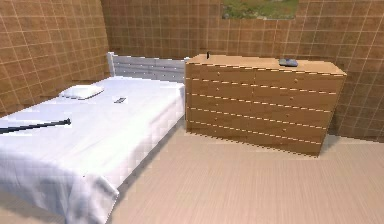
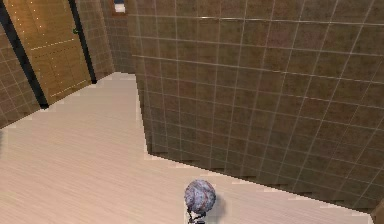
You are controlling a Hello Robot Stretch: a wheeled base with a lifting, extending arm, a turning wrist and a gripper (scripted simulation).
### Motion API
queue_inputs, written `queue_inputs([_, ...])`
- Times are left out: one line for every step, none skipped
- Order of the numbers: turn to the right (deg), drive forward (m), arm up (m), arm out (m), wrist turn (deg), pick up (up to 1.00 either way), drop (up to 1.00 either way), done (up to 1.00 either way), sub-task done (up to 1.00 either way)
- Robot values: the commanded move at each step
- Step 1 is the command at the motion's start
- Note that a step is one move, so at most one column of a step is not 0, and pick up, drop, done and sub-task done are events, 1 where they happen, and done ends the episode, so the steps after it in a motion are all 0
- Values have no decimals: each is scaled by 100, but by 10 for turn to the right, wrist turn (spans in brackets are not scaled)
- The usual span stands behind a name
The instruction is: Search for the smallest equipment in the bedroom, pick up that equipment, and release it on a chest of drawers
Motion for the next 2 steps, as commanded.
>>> queue_inputs([0, 0, 50, 0, 0, 0, 0, 0, 0])
queue_inputs([0, 0, 42, 0, 0, 0, 0, 0, 0])
